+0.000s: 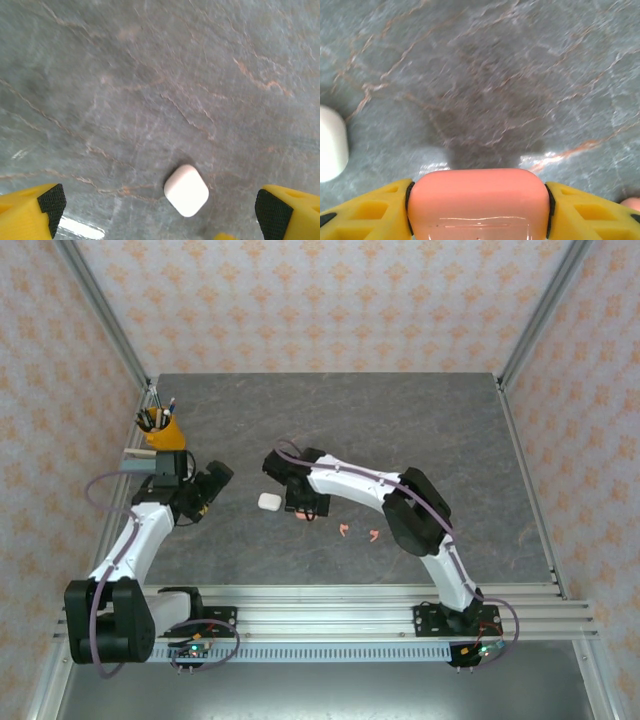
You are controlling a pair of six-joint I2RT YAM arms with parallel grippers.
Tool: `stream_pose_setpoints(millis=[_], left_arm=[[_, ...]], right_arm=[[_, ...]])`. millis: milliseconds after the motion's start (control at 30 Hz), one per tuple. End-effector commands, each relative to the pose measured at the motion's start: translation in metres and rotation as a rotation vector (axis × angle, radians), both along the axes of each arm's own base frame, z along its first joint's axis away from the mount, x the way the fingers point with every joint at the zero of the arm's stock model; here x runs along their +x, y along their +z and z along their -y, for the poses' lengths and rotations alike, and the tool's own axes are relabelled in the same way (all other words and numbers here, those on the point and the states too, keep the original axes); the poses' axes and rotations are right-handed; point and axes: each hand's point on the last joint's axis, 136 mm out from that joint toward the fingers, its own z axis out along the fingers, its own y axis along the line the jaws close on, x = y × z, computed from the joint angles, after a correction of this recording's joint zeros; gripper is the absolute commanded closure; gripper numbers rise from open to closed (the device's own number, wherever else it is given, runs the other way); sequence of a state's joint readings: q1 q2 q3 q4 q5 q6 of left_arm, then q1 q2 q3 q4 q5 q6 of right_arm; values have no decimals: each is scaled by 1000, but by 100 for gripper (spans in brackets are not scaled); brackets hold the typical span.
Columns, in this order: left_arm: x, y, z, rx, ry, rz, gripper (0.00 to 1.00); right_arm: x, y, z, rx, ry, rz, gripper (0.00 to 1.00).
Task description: Insert wireless bluetooth earbuds into charging case
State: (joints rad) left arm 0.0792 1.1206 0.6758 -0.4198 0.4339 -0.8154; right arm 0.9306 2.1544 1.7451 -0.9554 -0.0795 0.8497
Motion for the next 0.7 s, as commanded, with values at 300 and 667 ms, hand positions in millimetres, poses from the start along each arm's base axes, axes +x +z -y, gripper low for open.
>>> stream_pose_setpoints(millis=[300,667], left_arm=[[-5,-3,78,-103,-110,256,0],[9,4,139,-27,-293,479,5]], right_arm=[[48,20,18,149,-201,18,42],[65,27,19,277,-311,-7,42]])
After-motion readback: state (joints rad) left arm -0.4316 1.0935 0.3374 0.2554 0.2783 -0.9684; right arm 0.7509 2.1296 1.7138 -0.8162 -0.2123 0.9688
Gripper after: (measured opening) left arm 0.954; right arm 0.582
